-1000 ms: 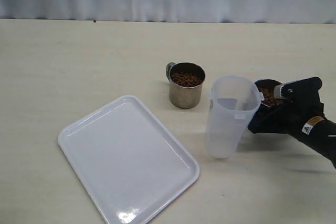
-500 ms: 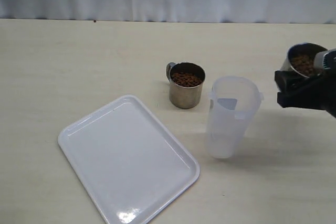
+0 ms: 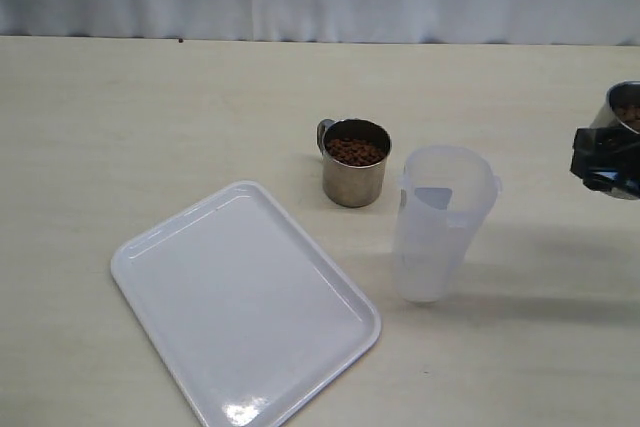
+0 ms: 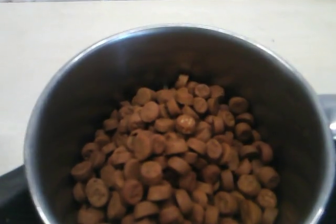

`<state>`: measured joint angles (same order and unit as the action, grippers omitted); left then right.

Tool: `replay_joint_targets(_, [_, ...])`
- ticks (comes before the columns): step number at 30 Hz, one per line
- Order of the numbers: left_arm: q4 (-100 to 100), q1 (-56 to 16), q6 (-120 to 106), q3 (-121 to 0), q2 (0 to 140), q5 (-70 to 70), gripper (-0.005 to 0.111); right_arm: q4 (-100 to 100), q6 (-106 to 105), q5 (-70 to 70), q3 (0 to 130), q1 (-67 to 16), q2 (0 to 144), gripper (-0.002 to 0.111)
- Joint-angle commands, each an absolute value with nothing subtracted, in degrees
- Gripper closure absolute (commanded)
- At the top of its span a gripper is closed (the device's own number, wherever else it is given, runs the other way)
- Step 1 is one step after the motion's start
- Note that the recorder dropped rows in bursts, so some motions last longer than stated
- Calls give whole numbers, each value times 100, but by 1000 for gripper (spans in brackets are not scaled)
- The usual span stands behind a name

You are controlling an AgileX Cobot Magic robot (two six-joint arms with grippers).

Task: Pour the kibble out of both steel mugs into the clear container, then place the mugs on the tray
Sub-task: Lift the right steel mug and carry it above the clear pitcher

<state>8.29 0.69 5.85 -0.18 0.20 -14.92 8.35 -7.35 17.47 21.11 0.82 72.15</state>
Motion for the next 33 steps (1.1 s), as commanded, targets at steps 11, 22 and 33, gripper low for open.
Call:
replay_joint_targets(11, [831, 57, 580, 0, 0, -1451, 107, -2192, 2564, 4852, 1455, 125, 7157, 104])
replay_joint_targets(22, [831, 57, 580, 0, 0, -1451, 107, -5752, 4804, 5410, 1620, 1412, 7157, 104])
replay_joint_targets(33, [831, 57, 580, 0, 0, -1465, 107, -7561, 6422, 3235, 2236, 2202, 6690, 103])
